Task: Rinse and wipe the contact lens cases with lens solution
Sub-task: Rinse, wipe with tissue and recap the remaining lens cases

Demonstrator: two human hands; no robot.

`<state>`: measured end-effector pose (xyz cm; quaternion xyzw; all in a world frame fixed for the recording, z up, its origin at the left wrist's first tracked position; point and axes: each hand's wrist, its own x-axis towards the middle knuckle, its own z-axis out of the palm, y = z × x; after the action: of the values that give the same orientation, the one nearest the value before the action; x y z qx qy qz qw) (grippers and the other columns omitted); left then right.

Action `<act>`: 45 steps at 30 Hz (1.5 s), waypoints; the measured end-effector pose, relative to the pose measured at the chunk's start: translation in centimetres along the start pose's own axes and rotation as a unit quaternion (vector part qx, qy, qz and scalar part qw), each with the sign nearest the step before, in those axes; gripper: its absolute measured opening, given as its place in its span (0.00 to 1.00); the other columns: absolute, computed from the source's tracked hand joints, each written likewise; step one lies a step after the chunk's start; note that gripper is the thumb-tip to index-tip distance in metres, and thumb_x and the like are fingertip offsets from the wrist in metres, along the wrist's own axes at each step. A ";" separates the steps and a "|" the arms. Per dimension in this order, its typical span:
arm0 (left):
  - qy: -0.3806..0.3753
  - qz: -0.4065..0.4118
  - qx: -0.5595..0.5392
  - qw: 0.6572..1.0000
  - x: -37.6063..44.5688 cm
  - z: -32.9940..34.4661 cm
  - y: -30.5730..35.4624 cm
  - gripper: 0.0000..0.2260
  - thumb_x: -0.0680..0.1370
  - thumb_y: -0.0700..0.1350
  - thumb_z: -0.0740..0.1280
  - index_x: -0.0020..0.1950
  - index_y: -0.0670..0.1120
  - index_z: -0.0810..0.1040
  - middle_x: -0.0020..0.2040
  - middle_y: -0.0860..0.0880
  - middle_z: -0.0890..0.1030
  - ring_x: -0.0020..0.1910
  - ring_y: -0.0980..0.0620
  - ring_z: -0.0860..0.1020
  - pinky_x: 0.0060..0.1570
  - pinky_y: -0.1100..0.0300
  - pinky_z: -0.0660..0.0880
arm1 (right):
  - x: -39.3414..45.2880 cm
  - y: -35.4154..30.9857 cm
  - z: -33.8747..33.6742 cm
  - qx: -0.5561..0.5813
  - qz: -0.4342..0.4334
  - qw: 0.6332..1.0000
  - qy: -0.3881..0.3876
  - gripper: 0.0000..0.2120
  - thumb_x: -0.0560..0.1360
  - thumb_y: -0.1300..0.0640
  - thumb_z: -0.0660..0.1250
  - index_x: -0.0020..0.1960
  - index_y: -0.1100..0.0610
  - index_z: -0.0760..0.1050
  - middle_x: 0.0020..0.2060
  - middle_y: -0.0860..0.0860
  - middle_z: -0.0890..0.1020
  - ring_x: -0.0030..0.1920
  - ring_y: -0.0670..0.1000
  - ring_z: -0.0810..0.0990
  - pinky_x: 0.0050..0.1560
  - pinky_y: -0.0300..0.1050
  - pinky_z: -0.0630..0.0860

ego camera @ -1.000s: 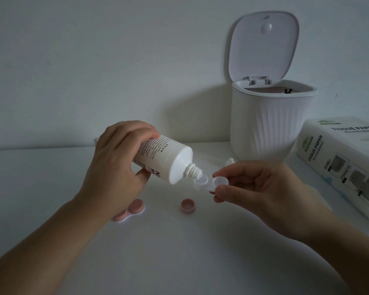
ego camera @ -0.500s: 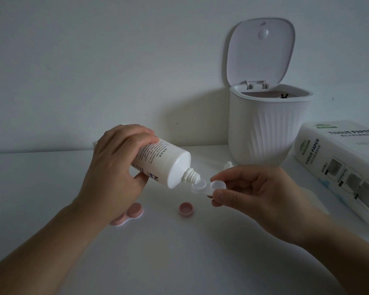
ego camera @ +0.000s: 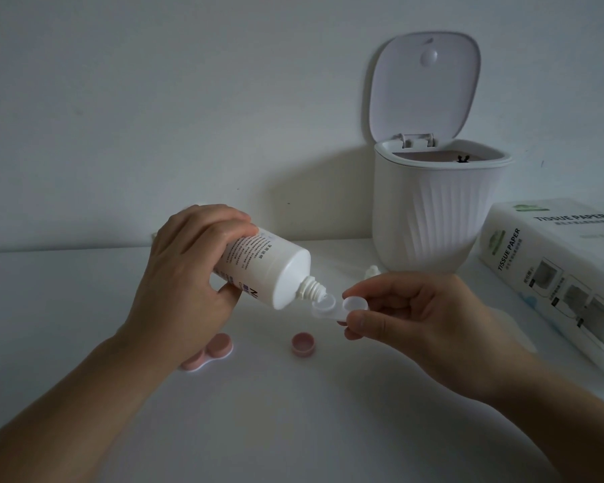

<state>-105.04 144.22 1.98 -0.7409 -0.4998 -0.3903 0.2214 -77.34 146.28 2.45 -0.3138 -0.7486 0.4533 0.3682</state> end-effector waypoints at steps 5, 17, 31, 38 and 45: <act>0.003 0.001 0.000 1.000 0.0 0.0 0.0 0.32 0.59 0.28 0.77 0.61 0.44 0.77 0.63 0.48 0.78 0.64 0.42 0.74 0.63 0.45 0.71 | 0.1 0.0 0.0 0.015 0.005 1.000 0.002 0.13 0.66 0.44 0.74 0.49 0.46 0.85 0.39 0.49 0.88 0.44 0.48 0.87 0.52 0.39 0.81; 0.008 0.000 0.005 1.000 0.0 0.1 -0.1 0.32 0.59 0.28 0.77 0.61 0.44 0.77 0.62 0.48 0.79 0.64 0.42 0.75 0.64 0.46 0.71 | 0.1 0.1 -0.1 0.025 0.002 1.000 0.000 0.11 0.68 0.47 0.74 0.49 0.47 0.85 0.39 0.50 0.88 0.43 0.48 0.87 0.50 0.37 0.81; 0.012 -0.042 -0.016 0.999 -0.2 0.1 0.2 0.31 0.61 0.29 0.77 0.62 0.44 0.77 0.62 0.49 0.78 0.64 0.45 0.73 0.63 0.48 0.72 | 0.2 0.4 -0.2 0.030 -0.004 1.000 0.005 0.11 0.68 0.46 0.74 0.49 0.48 0.85 0.40 0.51 0.88 0.44 0.49 0.87 0.52 0.39 0.82; 0.015 -0.092 -0.048 0.995 -0.3 0.2 0.3 0.32 0.61 0.30 0.79 0.63 0.44 0.78 0.61 0.53 0.77 0.63 0.53 0.72 0.63 0.55 0.70 | 0.4 0.9 -0.4 0.039 -0.017 0.999 0.000 0.11 0.69 0.47 0.74 0.50 0.48 0.85 0.41 0.52 0.88 0.45 0.50 0.87 0.53 0.41 0.82; 0.029 -0.159 -0.105 0.981 -0.5 -0.1 0.2 0.30 0.64 0.37 0.82 0.61 0.52 0.75 0.56 0.67 0.75 0.57 0.60 0.73 0.55 0.78 0.64 | 0.5 1.4 -0.4 -0.006 -0.030 1.000 0.004 0.11 0.68 0.44 0.74 0.49 0.45 0.86 0.36 0.48 0.85 0.37 0.44 0.82 0.41 0.34 0.77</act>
<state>-104.98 143.79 1.66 -0.6593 -0.5608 -0.4923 0.0922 -77.04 147.38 1.47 -0.2949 -0.7589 0.4363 0.3831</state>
